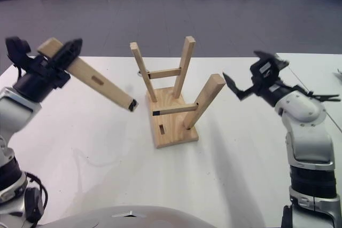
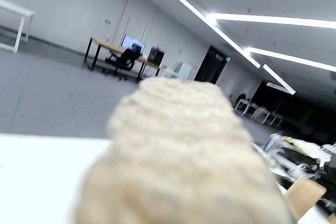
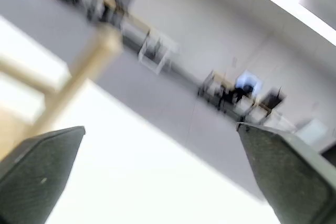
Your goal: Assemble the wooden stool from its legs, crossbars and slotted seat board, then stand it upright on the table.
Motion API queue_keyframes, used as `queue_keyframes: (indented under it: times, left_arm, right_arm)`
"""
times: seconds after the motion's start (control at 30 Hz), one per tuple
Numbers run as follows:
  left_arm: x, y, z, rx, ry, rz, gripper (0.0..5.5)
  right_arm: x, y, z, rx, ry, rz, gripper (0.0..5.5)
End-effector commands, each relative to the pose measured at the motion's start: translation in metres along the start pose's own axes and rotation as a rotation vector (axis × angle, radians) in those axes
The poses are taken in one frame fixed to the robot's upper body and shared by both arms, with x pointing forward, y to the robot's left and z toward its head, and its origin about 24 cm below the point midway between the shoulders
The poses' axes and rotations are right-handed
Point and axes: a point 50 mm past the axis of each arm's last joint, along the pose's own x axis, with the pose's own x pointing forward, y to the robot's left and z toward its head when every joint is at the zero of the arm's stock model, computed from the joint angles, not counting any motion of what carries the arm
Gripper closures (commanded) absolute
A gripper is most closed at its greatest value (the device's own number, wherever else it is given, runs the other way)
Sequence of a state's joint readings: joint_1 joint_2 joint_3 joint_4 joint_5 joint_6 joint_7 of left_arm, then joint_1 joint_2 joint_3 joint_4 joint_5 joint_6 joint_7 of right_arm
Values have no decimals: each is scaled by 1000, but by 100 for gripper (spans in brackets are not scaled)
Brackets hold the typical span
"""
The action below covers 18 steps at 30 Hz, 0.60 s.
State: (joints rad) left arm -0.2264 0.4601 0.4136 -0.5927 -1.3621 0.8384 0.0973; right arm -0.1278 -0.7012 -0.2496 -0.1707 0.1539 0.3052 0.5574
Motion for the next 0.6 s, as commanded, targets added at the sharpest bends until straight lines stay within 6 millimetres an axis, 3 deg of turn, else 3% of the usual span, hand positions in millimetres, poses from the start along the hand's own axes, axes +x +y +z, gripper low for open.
queue_keyframes:
  times: [0.03,0.1,0.13,0.23,0.4,0.5,0.6]
  left_arm:
    - [-4,6,-36,-152,22,156,449]
    - [-6,11,-49,-230,23,247,449]
    - [-8,13,-54,-245,28,285,449]
    - [-13,18,-59,-263,7,374,449]
    - [-12,28,-58,-192,-26,452,449]
    - [-9,38,-55,-112,-43,485,449]
    - [0,33,-64,-112,-32,452,449]
  right_arm:
    - [12,59,-62,60,195,162,10]
    - [19,96,-85,3,272,235,10]
    - [22,113,-87,-16,271,283,10]
    - [25,146,-73,1,188,386,10]
    - [25,163,-52,-2,98,440,10]
    - [23,166,-52,-7,103,452,10]
    - [23,164,-53,-26,109,448,10]
